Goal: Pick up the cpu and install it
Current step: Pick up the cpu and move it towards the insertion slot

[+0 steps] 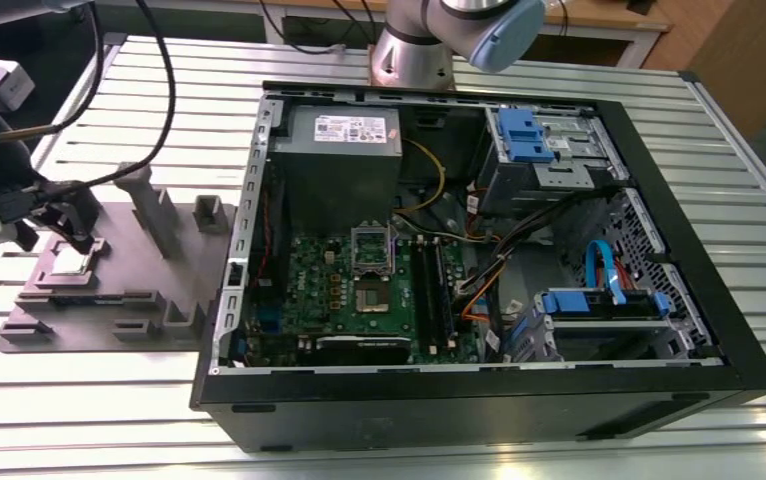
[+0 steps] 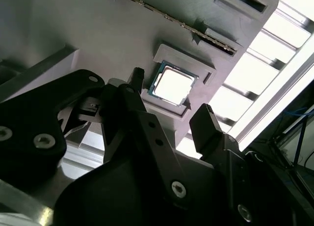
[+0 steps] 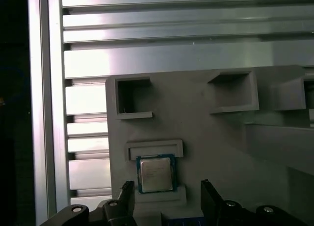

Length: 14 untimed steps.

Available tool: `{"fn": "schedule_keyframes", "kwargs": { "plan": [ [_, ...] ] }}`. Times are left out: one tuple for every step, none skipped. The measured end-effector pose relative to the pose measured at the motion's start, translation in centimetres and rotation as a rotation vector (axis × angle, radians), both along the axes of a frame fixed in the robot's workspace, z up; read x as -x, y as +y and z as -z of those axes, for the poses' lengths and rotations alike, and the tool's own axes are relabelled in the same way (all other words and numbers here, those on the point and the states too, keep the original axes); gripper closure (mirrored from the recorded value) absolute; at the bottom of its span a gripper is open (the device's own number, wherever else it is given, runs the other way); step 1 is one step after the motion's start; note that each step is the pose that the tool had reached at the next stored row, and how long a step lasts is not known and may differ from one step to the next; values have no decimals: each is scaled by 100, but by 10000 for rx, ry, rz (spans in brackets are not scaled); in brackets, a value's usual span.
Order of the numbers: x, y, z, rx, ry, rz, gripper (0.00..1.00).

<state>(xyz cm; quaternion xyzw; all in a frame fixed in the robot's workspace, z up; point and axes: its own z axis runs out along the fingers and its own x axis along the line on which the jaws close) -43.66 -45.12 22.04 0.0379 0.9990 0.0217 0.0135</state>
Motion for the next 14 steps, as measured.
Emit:
{"fn": "schedule_keyframes", "kwargs": {
  "plan": [
    [0,0,17,1,1,0,36],
    [0,0,36,1,1,0,36],
    [0,0,56,0,0,-1,36],
    [0,0,74,0,0,-1,36],
    [0,0,91,1,0,0,36],
    [0,0,108,1,2,0,36],
    [0,0,127,1,1,0,36],
    [0,0,145,1,0,0,36],
    [0,0,164,1,0,0,36],
    [0,0,182,0,1,0,36],
    [0,0,200,0,2,0,36],
    [0,0,218,0,1,0,36],
    [0,0,236,1,1,0,36],
    [0,0,254,1,1,0,36]
  ]
}}
